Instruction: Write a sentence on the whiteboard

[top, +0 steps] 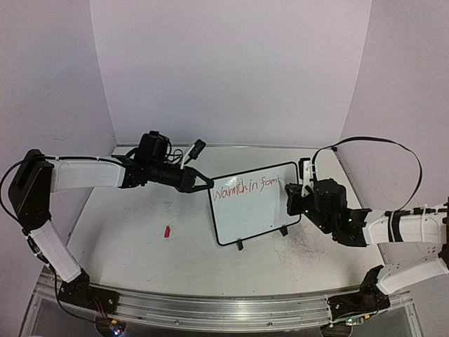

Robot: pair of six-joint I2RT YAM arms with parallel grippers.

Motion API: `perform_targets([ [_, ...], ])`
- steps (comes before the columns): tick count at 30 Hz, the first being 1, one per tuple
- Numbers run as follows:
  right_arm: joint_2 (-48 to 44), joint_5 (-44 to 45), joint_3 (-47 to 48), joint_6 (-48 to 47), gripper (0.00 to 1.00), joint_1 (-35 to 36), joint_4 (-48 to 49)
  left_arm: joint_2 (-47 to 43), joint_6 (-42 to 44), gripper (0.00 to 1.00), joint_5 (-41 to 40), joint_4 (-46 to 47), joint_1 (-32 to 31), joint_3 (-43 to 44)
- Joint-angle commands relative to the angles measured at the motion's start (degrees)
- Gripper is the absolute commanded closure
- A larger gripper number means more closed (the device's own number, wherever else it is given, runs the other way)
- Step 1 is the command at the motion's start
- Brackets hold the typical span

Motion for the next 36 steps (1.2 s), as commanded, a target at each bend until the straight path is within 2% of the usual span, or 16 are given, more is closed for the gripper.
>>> perform_targets([
  [1, -0.81, -0.74, -1.08, 1.36, 1.00, -0.14, -1.80, -2.52, 0.80, 1.00, 1.22, 1.07, 0.25, 0.24],
  [15, -1.39, -1.27, -0.39, 1.92, 1.00, -0.14, -2.14, -2.38, 0.80, 1.00, 1.33, 1.05, 0.25, 0.24],
  [21, -4.29, 0.27, 0.58, 1.48, 1.00, -0.18, -2.14, -2.53, 0.81, 1.00, 1.18, 1.03, 0.26, 0.17],
  [36, -1.58, 2.78, 4.55, -1.25, 1.00, -0.37, -0.89, -2.73, 0.80, 1.00, 1.37, 1.06, 0.25, 0.15],
])
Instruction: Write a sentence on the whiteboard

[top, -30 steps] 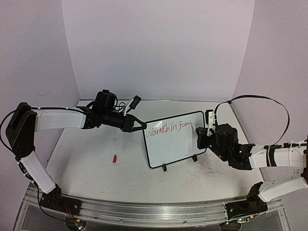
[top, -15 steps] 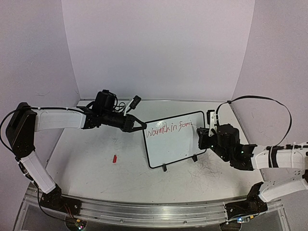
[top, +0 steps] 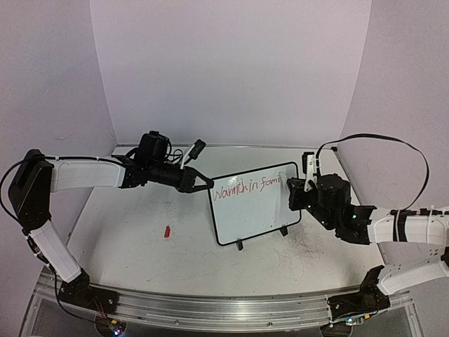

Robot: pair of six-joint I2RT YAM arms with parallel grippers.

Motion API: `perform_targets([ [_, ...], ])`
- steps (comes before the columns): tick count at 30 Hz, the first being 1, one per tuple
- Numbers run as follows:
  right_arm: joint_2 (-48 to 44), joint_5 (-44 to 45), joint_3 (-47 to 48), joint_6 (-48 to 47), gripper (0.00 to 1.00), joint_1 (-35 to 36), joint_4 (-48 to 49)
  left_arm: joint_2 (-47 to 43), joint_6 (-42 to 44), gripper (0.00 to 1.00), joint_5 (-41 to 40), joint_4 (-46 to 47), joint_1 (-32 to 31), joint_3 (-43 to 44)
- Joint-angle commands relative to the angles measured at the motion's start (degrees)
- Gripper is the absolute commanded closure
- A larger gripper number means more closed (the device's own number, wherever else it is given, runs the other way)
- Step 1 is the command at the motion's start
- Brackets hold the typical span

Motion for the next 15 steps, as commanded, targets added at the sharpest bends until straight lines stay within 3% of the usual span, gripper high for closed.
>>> perform_targets([
  [1, 1.33, 2.47, 2.69, -1.35, 1.00, -0.45, 1.57, -2.74, 0.74, 1.00, 1.32, 1.07, 0.25, 0.17],
  [15, 3.74, 2.26, 2.34, -1.65, 1.00, -1.13, 3.20, -2.87, 0.74, 1.00, 1.33, 1.05, 0.25, 0.13],
])
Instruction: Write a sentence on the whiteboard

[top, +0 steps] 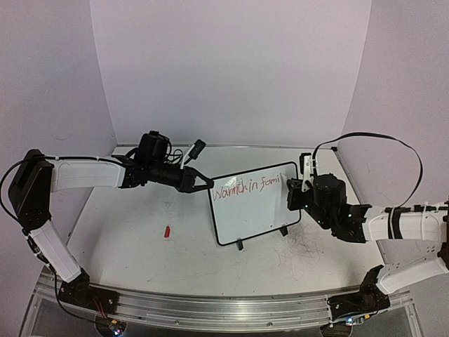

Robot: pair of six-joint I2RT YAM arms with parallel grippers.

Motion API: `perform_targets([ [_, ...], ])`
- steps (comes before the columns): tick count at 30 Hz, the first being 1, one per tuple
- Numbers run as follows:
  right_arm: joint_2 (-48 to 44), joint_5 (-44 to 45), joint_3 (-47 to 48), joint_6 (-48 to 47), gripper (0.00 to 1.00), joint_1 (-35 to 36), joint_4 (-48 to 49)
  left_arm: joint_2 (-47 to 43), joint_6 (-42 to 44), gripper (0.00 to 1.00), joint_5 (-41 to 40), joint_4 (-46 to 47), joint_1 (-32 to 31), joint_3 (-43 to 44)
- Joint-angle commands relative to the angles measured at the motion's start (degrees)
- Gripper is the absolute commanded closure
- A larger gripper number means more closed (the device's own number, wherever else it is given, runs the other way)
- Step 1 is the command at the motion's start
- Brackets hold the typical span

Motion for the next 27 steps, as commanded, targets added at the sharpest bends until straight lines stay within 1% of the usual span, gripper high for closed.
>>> perform_targets([
  [1, 0.50, 0.40, 1.50, -0.50, 1.00, -0.42, 2.32, -2.88, 0.80, 1.00, 1.36, 1.04, 0.25, 0.14],
  [11, -0.76, -1.98, -0.99, 2.04, 1.00, -0.36, -0.91, -3.03, 1.01, 1.00, 0.94, 1.01, 0.24, 0.19],
  [20, -1.59, -2.91, -3.12, 3.84, 1.00, -0.36, -1.68, -2.63, 0.89, 1.00, 1.22, 1.06, 0.26, 0.24],
  [27, -2.49, -1.69, -3.29, 4.00, 1.00, -0.36, -2.23, -2.41, 0.77, 1.00, 1.36, 1.04, 0.26, 0.32],
])
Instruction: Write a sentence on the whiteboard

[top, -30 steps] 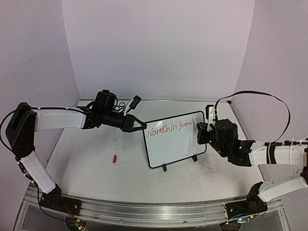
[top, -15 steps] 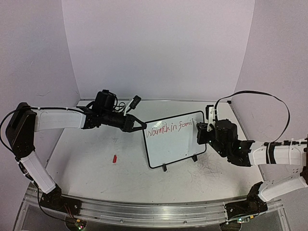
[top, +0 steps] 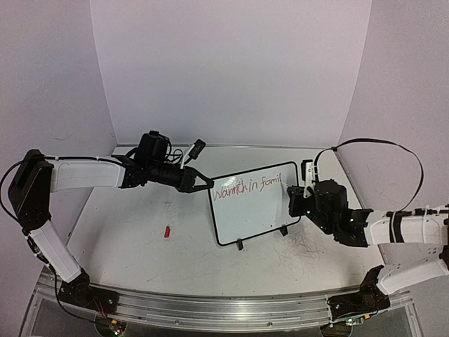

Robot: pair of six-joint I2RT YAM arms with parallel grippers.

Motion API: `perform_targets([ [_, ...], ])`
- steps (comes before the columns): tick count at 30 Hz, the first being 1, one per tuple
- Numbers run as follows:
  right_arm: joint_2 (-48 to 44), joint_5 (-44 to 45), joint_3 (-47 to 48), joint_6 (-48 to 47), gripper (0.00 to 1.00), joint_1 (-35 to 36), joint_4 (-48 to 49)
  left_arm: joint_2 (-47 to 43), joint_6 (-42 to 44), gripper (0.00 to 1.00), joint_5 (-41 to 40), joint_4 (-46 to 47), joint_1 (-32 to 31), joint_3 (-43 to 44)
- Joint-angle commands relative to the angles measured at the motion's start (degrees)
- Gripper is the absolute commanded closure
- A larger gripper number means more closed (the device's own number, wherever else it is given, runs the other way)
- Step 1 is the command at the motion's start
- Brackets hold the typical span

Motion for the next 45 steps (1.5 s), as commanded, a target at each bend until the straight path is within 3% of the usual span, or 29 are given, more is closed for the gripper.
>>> perform_targets([
  [1, -1.43, 1.17, 0.04, 0.31, 1.00, -0.36, -1.33, -2.29, 0.97, 1.00, 1.36, 1.08, 0.25, 0.31],
  [7, -4.51, 1.48, 1.38, -1.30, 1.00, -0.37, -0.82, -2.48, 1.07, 1.00, 1.30, 1.09, 0.25, 0.23],
  [45, -0.33, 1.37, 1.06, -0.61, 1.00, -0.47, -0.02, -2.72, 1.07, 1.00, 1.35, 1.09, 0.25, 0.16],
])
